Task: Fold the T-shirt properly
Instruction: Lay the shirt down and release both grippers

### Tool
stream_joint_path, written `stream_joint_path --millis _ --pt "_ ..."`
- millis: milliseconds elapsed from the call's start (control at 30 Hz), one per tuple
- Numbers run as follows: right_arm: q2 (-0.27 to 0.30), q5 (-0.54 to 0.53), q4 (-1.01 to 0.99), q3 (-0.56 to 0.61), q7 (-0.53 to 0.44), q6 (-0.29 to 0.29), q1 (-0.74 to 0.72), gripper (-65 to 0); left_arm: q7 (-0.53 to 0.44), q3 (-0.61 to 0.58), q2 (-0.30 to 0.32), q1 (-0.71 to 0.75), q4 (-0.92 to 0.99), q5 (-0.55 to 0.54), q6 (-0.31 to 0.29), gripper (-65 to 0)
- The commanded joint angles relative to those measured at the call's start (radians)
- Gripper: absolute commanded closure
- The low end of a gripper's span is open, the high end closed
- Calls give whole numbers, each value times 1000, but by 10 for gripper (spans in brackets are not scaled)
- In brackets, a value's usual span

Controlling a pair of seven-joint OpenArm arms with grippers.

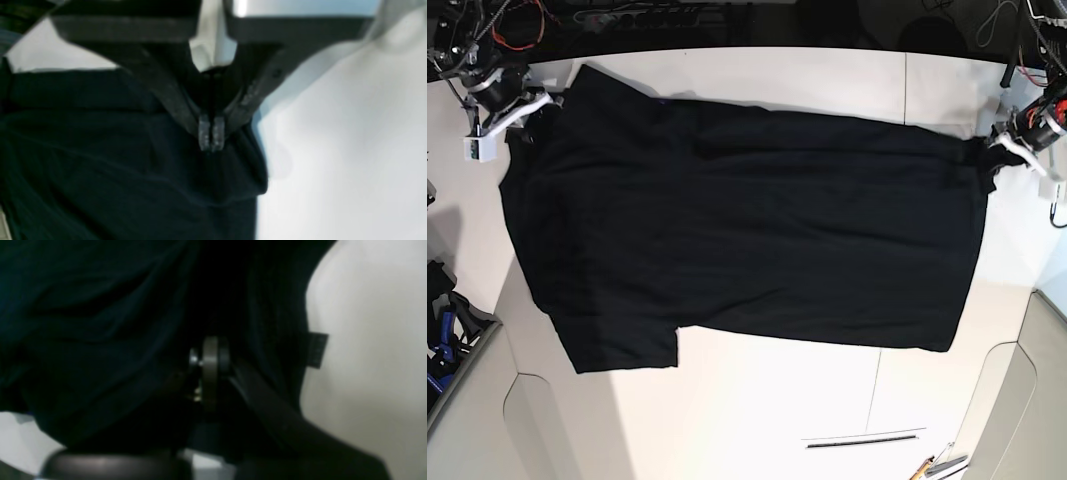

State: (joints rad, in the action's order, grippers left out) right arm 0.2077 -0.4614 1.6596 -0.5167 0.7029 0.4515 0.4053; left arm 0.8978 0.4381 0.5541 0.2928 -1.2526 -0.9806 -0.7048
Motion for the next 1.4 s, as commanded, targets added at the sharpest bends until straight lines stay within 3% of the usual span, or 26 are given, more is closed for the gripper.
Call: stream_joint_path --millis 0,200,533,633,767,900,1000,1133,1233,1367 --pt "18 6 24 -11 11 0 12 0 94 20 10 34 7 56 11 0" --pt "47 6 52 -27 19 -1 56 0 137 139 0 121 7 -40 7 0" --pt "47 -60 70 -40 42 0 57 0 207 278 -77 195 7 -164 7 0" --pt "47 -59 116 -40 44 0 58 0 209 320 -77 192 2 -243 7 0" --pt "47 -58 224 -41 61 0 57 0 290 398 -76 189 -51 -353 7 0" --pt "47 -14 336 -41 50 -3 40 0 322 473 -71 190 -117 -407 7 -170" --pt "47 77 381 -41 31 -4 -6 0 322 499 -71 190 -161 -409 7 -203" --pt "47 193 372 -40 -66 -36 -99 -281 318 499 -71 189 -197 -411 7 -203" --pt "56 264 322 -40 -103 -36 -176 -313 318 499 -72 189 -200 -416 7 -203" --pt "112 258 131 -36 -121 -35 -305 -314 317 498 -72 186 -200 -418 7 -203"
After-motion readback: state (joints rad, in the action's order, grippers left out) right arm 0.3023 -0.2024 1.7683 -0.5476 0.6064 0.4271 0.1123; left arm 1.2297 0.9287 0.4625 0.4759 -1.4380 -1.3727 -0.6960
